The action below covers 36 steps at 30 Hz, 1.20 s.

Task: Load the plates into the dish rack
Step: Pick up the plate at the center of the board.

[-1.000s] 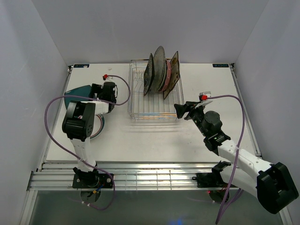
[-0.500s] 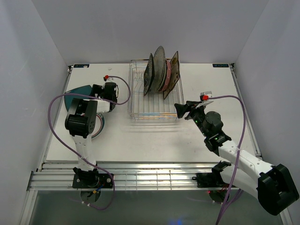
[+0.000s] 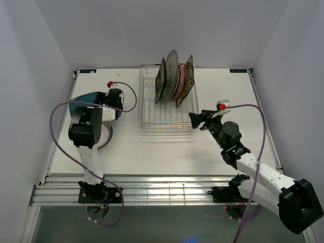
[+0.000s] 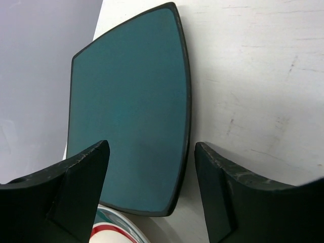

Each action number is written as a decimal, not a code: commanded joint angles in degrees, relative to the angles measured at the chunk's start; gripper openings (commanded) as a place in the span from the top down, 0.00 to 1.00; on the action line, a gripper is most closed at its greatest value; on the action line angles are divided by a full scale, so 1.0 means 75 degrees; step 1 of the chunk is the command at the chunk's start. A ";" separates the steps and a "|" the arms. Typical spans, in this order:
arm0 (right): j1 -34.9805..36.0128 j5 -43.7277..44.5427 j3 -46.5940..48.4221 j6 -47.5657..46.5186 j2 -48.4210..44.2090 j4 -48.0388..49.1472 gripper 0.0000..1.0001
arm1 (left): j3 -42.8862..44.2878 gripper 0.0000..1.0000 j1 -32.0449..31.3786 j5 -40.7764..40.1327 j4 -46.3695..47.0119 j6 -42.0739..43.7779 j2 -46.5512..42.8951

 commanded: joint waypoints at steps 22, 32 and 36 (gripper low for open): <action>-0.0014 0.0045 -0.0103 -0.0016 -0.0271 0.0323 0.24 | 0.0143 0.59 0.0106 -0.0175 0.0025 0.0180 0.0160; -0.0014 0.0045 -0.0091 -0.0016 -0.0283 0.0323 0.24 | 0.0237 0.59 0.0118 -0.0269 0.0025 0.0345 0.0371; -0.0014 0.0057 -0.0103 -0.0005 -0.0295 0.0311 0.24 | 0.0237 0.67 0.0130 -0.0316 0.0025 0.0345 0.0359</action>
